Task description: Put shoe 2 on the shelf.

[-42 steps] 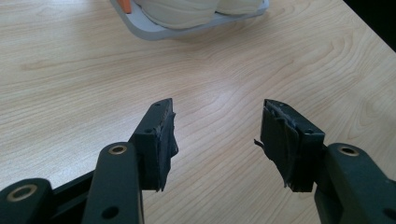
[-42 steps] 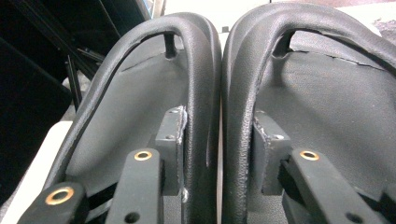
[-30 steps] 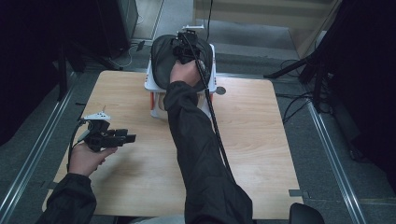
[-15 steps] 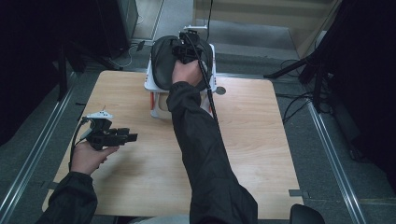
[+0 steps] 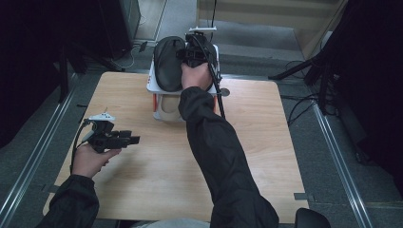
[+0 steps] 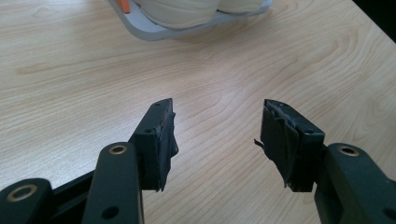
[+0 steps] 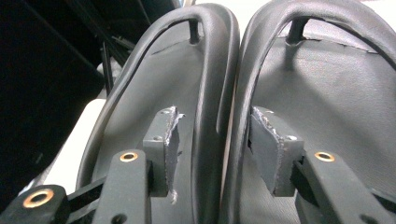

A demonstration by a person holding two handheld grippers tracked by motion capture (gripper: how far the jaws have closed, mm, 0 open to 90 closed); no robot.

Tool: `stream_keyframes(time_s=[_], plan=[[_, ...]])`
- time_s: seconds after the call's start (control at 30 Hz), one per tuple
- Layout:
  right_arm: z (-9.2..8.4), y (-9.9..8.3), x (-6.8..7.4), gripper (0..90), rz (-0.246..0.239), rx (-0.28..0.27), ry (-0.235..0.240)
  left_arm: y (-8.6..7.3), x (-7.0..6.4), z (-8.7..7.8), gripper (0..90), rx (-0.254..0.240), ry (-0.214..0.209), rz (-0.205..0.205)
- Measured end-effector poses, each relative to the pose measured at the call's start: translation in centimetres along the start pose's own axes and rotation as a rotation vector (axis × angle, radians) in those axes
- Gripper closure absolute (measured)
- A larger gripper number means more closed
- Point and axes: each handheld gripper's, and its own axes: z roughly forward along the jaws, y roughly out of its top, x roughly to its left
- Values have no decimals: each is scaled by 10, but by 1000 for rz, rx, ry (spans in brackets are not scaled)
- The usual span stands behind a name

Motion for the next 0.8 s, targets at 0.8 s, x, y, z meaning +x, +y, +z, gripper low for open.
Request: stream_keyframes(time_s=[0.8], plan=[[-47, -16, -13, 594, -190, 73, 204, 0, -1, 3, 449, 7, 11, 3]])
